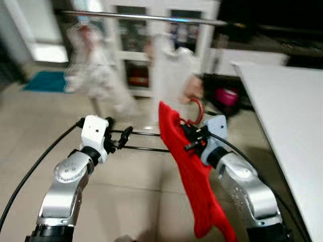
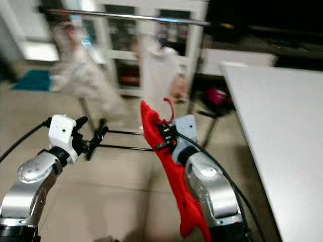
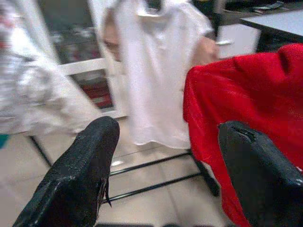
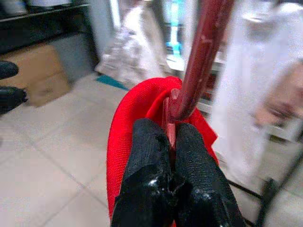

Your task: Hang hanger

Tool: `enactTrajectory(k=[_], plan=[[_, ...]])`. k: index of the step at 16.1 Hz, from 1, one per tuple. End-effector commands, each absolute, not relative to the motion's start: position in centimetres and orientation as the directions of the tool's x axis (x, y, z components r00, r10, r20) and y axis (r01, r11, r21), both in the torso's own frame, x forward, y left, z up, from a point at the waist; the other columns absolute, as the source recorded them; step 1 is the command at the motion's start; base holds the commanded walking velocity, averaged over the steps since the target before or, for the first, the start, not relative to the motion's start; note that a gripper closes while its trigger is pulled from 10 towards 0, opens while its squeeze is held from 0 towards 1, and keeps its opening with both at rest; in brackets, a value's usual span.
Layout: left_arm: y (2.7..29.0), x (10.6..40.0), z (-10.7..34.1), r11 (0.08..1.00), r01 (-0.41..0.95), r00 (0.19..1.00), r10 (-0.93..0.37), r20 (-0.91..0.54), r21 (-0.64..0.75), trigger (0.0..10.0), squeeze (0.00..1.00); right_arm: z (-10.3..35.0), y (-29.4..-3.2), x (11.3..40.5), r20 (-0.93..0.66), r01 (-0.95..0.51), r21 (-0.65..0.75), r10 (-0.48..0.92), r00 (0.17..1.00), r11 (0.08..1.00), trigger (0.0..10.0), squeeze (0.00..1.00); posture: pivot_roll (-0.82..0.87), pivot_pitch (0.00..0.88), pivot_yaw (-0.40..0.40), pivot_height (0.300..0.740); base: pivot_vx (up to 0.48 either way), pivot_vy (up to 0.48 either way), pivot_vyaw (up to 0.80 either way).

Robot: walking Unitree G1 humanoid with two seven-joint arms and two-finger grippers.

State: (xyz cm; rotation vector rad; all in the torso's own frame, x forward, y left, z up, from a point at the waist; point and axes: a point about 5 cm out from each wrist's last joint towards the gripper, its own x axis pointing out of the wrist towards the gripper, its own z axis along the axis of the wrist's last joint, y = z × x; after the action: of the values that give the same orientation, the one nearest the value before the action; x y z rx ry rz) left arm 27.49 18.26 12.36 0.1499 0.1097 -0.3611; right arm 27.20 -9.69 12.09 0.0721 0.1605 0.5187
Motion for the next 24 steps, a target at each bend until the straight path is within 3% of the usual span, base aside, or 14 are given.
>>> enactTrajectory(k=[1, 4, 9, 15, 18, 24], plan=[[18.2, 27.6, 12.8, 0.922, 0.364, 0.929, -0.348, -0.13, 0.133, 10.0, 0.0, 12.9, -9.3, 27.4, -0.095, -0.504, 0.107, 0.513, 0.853, 0.857, 10.0, 0.0, -0.07, 0.0, 0.015, 0.74, 0.412, 0.0, 0.8], [18.1, 27.8, 12.8, 0.923, 0.362, 0.929, -0.345, -0.13, 0.135, 10.0, 0.0, 12.9, -9.2, 27.3, -0.094, -0.508, 0.087, 0.514, 0.852, 0.857, 10.0, 0.0, -0.07, 0.0, 0.016, 0.74, 0.411, 0.0, 0.74], [18.1, 27.5, 12.7, 0.927, 0.353, 0.932, -0.337, -0.132, 0.129, 10.0, 0.0, 13.0, -9.0, 27.5, -0.085, -0.503, 0.095, 0.511, 0.856, 0.859, 10.0, 0.0, -0.06, 0.0, 0.007, 0.74, 0.412, 0.0, 0.0], [17.6, 27.6, 12.7, 0.915, 0.377, 0.923, -0.36, -0.134, 0.141, 10.0, 0.0, 13.6, -11.8, 29.3, -0.095, -0.347, 0.013, 0.346, 0.933, 0.938, 10.0, 0.0, -0.06, 0.0, -0.004, 0.74, 0.411, 0.0, -0.13], [17.5, 27.5, 12.7, 0.91, 0.387, 0.919, -0.369, -0.138, 0.146, 10.0, 0.0, 13.6, -12.1, 29.4, -0.11, -0.346, -0.025, 0.342, 0.933, 0.938, 10.0, 0.0, -0.06, 0.0, -0.008, 0.74, 0.406, 0.0, -0.72], [17.4, 27.4, 12.6, 0.9, 0.406, 0.911, -0.385, -0.146, 0.159, 10.0, 0.0, 13.9, -11.6, 29.4, -0.114, -0.422, -0.033, 0.416, 0.902, 0.906, 10.0, 0.0, -0.06, 0.0, -0.008, 0.74, 0.399, 0.0, 0.0]])
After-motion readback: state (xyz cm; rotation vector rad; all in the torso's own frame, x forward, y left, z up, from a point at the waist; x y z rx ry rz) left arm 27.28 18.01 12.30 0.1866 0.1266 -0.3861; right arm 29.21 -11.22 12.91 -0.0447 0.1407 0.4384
